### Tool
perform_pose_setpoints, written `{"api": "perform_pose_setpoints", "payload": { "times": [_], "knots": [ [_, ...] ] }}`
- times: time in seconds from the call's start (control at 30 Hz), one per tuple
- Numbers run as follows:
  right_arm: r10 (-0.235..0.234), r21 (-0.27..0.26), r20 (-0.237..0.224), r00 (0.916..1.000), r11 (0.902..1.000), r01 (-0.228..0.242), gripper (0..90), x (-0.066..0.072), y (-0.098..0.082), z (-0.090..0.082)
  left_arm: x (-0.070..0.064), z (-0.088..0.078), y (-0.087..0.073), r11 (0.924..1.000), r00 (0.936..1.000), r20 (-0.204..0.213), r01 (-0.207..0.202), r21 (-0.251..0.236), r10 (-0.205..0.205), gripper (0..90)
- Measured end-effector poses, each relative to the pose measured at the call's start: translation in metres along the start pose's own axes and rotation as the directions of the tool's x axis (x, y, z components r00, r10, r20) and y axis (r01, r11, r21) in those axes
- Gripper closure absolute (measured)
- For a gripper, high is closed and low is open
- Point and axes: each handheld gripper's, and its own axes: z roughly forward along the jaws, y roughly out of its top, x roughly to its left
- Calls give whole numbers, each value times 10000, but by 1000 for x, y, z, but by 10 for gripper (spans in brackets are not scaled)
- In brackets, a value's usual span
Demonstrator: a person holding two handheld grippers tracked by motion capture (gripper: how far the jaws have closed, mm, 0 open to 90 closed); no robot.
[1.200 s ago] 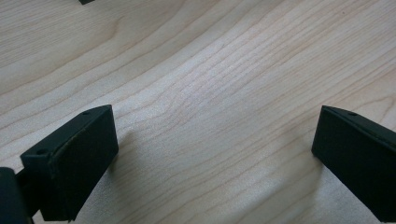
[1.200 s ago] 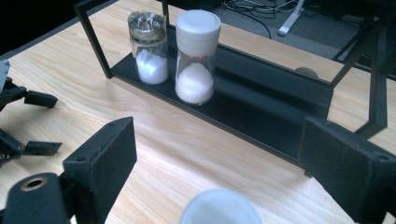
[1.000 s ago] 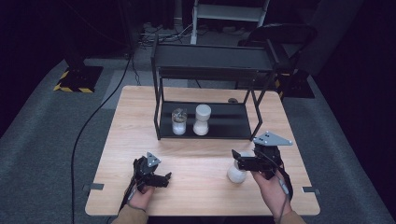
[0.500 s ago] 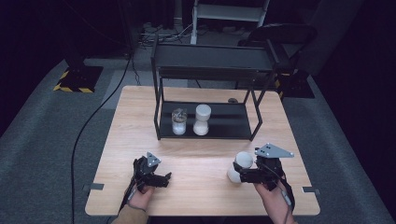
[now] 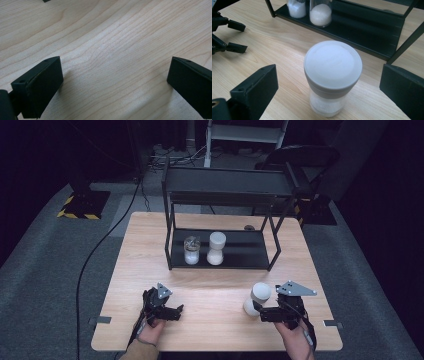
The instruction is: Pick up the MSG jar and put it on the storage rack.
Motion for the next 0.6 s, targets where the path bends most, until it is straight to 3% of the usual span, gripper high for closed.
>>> {"api": "perform_pose_setpoints", "payload": {
  "times": [0.27, 0.4, 0.6],
  "knots": [
    [168, 105, 26, 9999, 9998, -168, 15, -5, -12, 7, 0, 0, 0, 10000, 10000, 0, 1, -2, -1, 0],
    [161, 123, -191, 9997, 9998, -159, 15, -11, -17, 12, 0, 0, 0, 10000, 10000, -6, 7, -7, -7, 0],
    [-122, 157, 9, 9999, 9998, 122, 32, -9, -21, 20, 0, 0, 0, 10000, 10000, -6, 12, -5, -12, 0]
  ]
}}
